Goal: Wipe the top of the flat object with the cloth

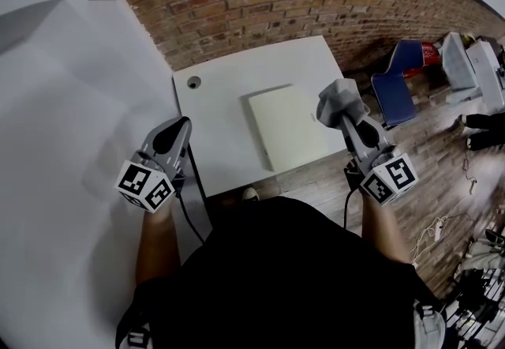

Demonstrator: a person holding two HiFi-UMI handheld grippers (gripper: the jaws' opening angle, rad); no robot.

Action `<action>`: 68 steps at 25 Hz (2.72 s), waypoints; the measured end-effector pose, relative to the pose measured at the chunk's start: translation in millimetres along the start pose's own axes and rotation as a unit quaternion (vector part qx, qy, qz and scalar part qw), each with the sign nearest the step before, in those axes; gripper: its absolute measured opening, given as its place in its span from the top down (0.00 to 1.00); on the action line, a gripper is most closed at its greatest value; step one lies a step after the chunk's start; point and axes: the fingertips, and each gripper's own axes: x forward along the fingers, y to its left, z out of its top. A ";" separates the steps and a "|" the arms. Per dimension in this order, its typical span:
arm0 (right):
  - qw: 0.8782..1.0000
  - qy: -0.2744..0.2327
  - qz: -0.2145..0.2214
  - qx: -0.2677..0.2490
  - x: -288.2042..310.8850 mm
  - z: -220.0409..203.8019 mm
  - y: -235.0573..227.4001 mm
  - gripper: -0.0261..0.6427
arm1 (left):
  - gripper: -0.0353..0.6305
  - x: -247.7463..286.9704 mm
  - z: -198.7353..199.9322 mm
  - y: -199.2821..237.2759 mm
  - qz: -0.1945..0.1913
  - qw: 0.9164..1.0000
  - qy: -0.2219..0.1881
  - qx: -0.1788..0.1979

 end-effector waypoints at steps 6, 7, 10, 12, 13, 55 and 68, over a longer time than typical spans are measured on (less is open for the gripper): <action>1.000 -0.003 -0.008 0.008 7.3 1.8 2.8 0.94 | 0.94 5.6 0.4 9.7 -0.017 1.000 0.010 -0.004; 1.000 -0.003 -0.007 0.007 9.0 2.4 4.6 0.94 | 0.94 7.0 1.5 13.6 -0.016 1.000 0.010 -0.002; 1.000 -0.002 -0.005 0.001 11.3 3.4 7.9 0.94 | 0.94 10.8 4.7 25.2 -0.006 1.000 0.006 0.007; 1.000 -0.001 -0.006 -0.002 11.3 4.4 7.5 0.94 | 0.94 12.4 9.9 28.8 -0.003 1.000 0.000 0.011; 1.000 -0.002 -0.007 -0.002 11.1 5.0 6.7 0.94 | 0.94 13.4 12.7 28.7 -0.004 1.000 -0.003 0.013; 0.998 -0.003 0.065 0.014 -3.0 -3.1 -108.9 0.94 | 0.94 63.2 -3.5 -50.5 0.068 0.997 0.020 0.015; 0.997 0.002 0.078 0.010 3.0 -4.7 -123.0 0.94 | 0.94 69.7 -9.8 -58.8 0.080 0.997 0.013 0.008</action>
